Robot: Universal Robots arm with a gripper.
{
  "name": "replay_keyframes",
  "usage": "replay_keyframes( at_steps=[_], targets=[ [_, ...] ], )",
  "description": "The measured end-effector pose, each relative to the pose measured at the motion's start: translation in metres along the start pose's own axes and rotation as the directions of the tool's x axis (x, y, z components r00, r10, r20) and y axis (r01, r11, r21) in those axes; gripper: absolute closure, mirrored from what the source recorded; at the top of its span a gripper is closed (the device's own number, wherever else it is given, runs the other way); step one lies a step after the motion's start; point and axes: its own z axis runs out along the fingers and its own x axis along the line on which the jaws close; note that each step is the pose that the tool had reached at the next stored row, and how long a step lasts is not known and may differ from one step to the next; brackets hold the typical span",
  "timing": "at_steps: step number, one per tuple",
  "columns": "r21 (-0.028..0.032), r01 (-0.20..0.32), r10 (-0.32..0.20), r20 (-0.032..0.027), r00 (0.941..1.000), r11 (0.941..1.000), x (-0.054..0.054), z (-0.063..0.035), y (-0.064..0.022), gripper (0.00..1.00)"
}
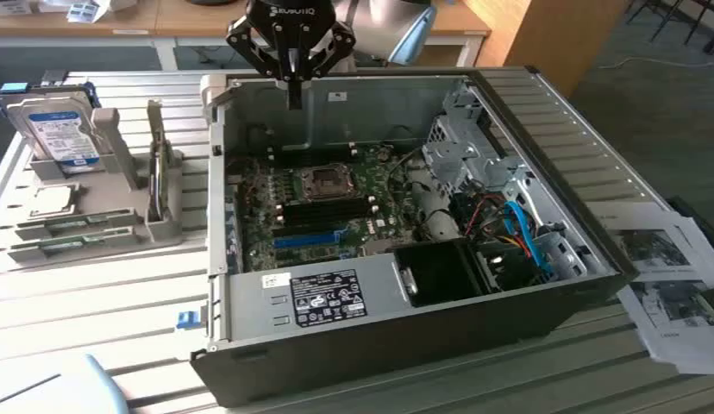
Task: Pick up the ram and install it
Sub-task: 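Reach for the ram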
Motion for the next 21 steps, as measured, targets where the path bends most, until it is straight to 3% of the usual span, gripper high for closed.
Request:
replay_keyframes(
  at_steps=[21],
  targets=[
    [0.0000,0.000,0.000,-0.0002,1.0000,1.0000,0.0091,-0.0003,-0.0007,0.91]
  ],
)
